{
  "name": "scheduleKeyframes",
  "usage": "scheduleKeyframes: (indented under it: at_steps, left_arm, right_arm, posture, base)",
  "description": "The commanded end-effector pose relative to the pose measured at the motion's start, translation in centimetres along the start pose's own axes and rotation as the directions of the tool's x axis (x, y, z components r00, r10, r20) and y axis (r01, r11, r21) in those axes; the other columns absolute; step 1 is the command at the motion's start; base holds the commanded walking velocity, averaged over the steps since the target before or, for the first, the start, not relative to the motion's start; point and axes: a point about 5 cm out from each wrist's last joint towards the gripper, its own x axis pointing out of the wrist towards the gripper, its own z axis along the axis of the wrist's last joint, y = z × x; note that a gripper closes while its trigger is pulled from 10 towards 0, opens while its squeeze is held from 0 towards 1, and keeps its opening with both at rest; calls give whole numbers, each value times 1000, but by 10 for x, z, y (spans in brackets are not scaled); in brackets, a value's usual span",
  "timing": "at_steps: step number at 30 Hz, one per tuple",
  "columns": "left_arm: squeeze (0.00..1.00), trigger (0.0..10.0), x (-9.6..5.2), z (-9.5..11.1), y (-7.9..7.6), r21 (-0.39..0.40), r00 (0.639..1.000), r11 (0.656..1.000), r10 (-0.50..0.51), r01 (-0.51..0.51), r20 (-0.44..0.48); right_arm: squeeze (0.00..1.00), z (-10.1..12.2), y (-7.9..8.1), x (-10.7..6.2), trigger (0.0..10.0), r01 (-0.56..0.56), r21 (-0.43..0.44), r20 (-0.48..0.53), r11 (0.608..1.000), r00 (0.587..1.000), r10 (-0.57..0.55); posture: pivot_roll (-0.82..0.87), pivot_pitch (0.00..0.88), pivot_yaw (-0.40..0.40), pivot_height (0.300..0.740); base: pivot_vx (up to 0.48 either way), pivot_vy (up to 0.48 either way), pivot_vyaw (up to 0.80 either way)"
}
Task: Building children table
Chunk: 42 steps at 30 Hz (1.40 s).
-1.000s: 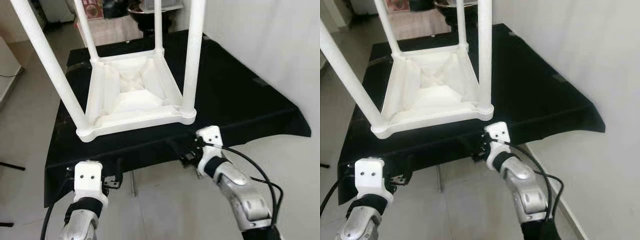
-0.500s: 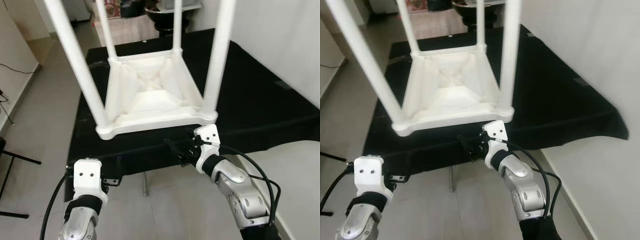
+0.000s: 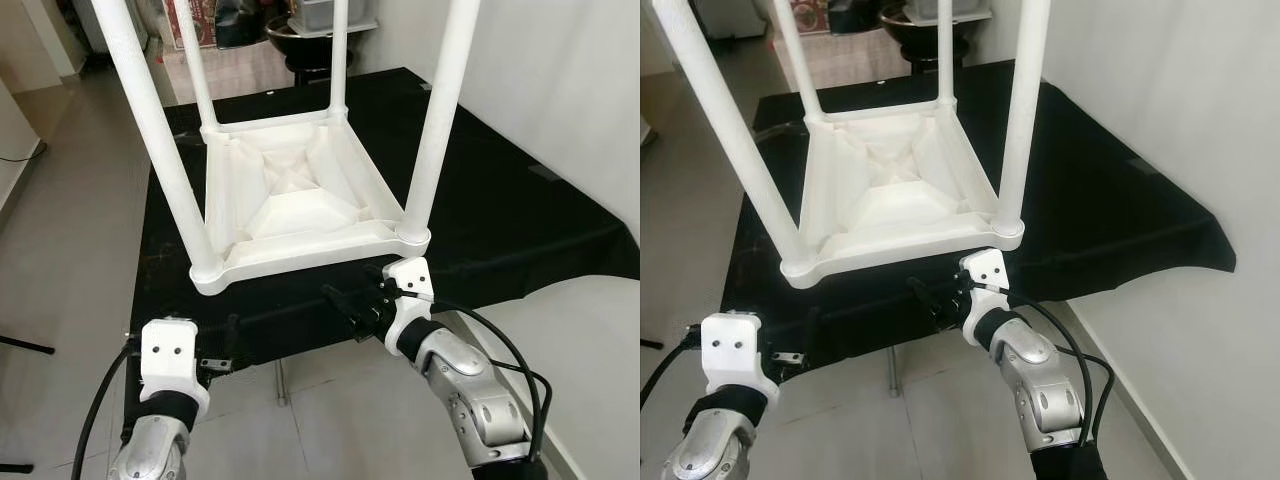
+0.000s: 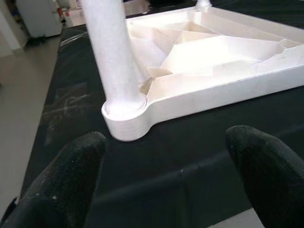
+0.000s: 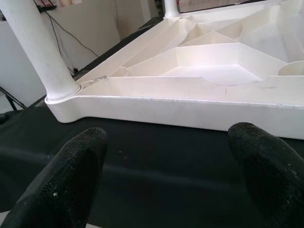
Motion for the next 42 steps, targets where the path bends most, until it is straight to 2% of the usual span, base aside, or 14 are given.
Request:
scheduleKeyframes:
  at_steps: [1,3,4,6,10,12,14,24,28,31,37,42]
  left_arm:
    - [0,10000,0,3,-1,8,1000,1000,-28,28,9]
    - [0,10000,-3,4,-10,-20,994,994,-110,111,12]
    - [0,10000,-3,4,-10,-20,994,994,-110,111,12]
    - [0,10000,-10,3,-20,-34,979,979,-203,202,1]
    - [0,10000,-13,3,-23,-41,973,972,-232,232,-5]
    - [0,10000,-16,3,-25,-53,967,966,-255,255,-6]
    - [0,10000,-16,4,-25,-55,967,965,-256,255,-3]
    - [0,10000,-13,10,-30,-65,954,951,-300,301,23]
    - [0,10000,-13,12,-32,-72,942,939,-335,337,32]
    - [0,10000,-15,14,-39,-79,917,913,-398,400,37]
    - [0,10000,-17,14,-41,-93,901,896,-433,434,37]
    - [0,10000,-20,12,-45,-94,888,883,-459,459,23]
  right_arm:
    - [0,-2,1,0,10000,-25,22,-5,999,1000,25]
    - [0,0,5,-2,10000,-76,38,18,996,997,75]
    - [0,0,5,-2,10000,-76,38,18,996,997,75]
    - [0,1,5,-4,10000,-89,42,29,995,996,88]
    - [0,0,5,-5,10000,-87,30,24,996,996,87]
    - [0,1,6,-5,10000,-99,51,37,994,995,97]
    - [0,3,7,-6,10000,-118,92,62,989,992,113]
    - [0,4,5,-7,10000,-128,107,67,986,990,121]
    - [0,4,4,-8,10000,-127,123,78,984,990,118]
    - [0,4,4,-9,10000,-137,128,79,982,989,127]
    - [0,4,5,-10,10000,-156,127,76,980,986,147]
    - [0,5,6,-13,10000,-205,116,70,972,978,198]
  posture:
    - [-78,137,25,740]
    - [-76,134,32,740]
    - [-76,134,32,740]
    - [-65,134,35,740]
    - [-65,134,35,740]
    - [-63,132,31,740]
    - [-63,132,31,740]
    - [-67,133,28,740]
    - [-69,133,27,740]
    - [-69,133,26,740]
    - [-68,133,24,740]
    - [-70,131,22,740]
  base:
    - [0,0,794]
    - [262,0,800]
    - [262,0,800]
    - [298,0,0]
    - [313,0,200]
    - [319,0,659]
    - [319,0,0]
    - [322,0,0]
    - [326,0,0]
    - [319,0,0]
    - [52,0,0]
    - [0,-465,0]
